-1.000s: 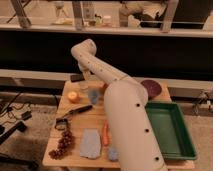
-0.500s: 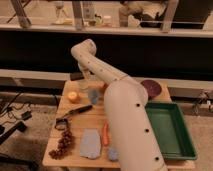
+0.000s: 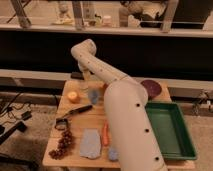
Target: Place eraser in paper cup
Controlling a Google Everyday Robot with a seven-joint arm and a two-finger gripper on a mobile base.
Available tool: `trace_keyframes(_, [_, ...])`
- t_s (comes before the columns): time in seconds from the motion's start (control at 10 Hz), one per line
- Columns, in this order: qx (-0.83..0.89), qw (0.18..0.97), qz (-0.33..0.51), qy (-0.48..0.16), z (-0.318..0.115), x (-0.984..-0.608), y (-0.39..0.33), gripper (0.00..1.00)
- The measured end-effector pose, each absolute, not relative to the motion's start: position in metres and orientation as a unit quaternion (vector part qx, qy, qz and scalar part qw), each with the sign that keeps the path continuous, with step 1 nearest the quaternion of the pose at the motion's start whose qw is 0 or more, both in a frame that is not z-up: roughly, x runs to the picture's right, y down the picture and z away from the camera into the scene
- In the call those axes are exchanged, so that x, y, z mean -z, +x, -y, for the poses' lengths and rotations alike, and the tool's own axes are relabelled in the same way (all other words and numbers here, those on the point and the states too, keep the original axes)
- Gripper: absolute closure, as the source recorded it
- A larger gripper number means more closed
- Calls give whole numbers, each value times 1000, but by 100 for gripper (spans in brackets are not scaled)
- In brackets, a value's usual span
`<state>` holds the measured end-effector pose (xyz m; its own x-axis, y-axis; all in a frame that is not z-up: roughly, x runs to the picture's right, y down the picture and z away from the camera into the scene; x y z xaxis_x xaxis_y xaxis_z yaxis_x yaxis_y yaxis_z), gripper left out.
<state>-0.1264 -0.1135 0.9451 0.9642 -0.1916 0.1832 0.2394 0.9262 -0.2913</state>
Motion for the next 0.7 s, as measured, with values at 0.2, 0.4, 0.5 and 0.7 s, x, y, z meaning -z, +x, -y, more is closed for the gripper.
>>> trace_keyframes(0.2, [110,978,76,-159,112,-946,-126,20])
trace_keyframes(0.4, [110,978,76,-158,112,-946,-126,20])
trace_keyframes(0.5, [110,978,76,-158,112,-946,-127,20])
trace_keyframes(0.7, [110,978,76,-158,112,-946,-126,20])
